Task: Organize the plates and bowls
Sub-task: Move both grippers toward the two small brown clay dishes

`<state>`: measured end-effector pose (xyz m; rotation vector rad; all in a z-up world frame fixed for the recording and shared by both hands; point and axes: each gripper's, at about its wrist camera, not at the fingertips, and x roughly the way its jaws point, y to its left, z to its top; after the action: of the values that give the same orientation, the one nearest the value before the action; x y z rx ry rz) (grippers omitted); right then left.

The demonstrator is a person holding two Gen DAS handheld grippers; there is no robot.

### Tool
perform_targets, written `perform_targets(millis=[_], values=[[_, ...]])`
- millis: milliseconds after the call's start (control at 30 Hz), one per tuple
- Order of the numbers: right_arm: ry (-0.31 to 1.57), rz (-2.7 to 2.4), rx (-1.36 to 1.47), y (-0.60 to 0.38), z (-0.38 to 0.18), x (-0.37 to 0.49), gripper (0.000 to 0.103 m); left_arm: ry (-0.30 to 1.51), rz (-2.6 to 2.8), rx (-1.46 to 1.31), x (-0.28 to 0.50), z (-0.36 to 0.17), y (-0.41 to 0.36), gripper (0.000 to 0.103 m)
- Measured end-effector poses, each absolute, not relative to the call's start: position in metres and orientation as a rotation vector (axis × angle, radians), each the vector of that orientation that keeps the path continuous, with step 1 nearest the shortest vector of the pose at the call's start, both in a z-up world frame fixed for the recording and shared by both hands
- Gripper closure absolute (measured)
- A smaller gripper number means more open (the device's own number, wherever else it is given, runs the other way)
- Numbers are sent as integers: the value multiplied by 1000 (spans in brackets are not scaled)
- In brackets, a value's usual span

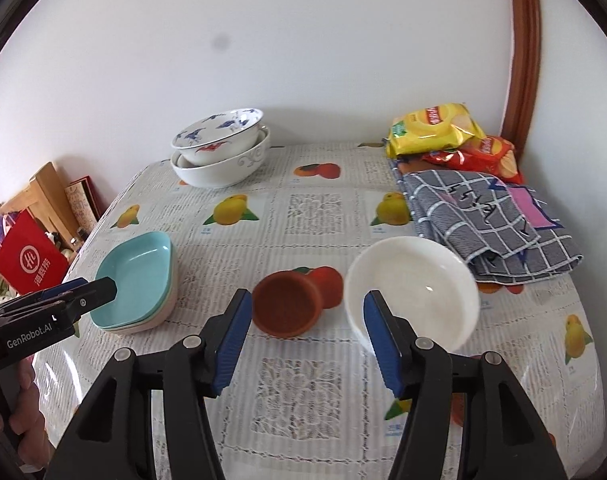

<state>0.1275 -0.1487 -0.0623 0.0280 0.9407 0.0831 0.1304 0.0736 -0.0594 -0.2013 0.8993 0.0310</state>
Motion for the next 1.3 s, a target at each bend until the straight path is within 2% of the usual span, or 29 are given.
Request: perform_targets(millis=[167,267,500,1200,1300], values=[[952,33,73,-192,-52,118,45,860,41,-121,134,-51,42,51],[953,-17,28,-209,-50,110,40,847,43,-84,140,-53,25,51],[981,-85,-40,-241,-58,95,39,841,38,-52,148,-64,-3,51],[1075,-141,100,-303,-118,87,40,1010,-5,-72,187,-117,-31,51],[1092,-135,120,-306,-126,87,44,1020,1,-81,192,-123,-33,51]])
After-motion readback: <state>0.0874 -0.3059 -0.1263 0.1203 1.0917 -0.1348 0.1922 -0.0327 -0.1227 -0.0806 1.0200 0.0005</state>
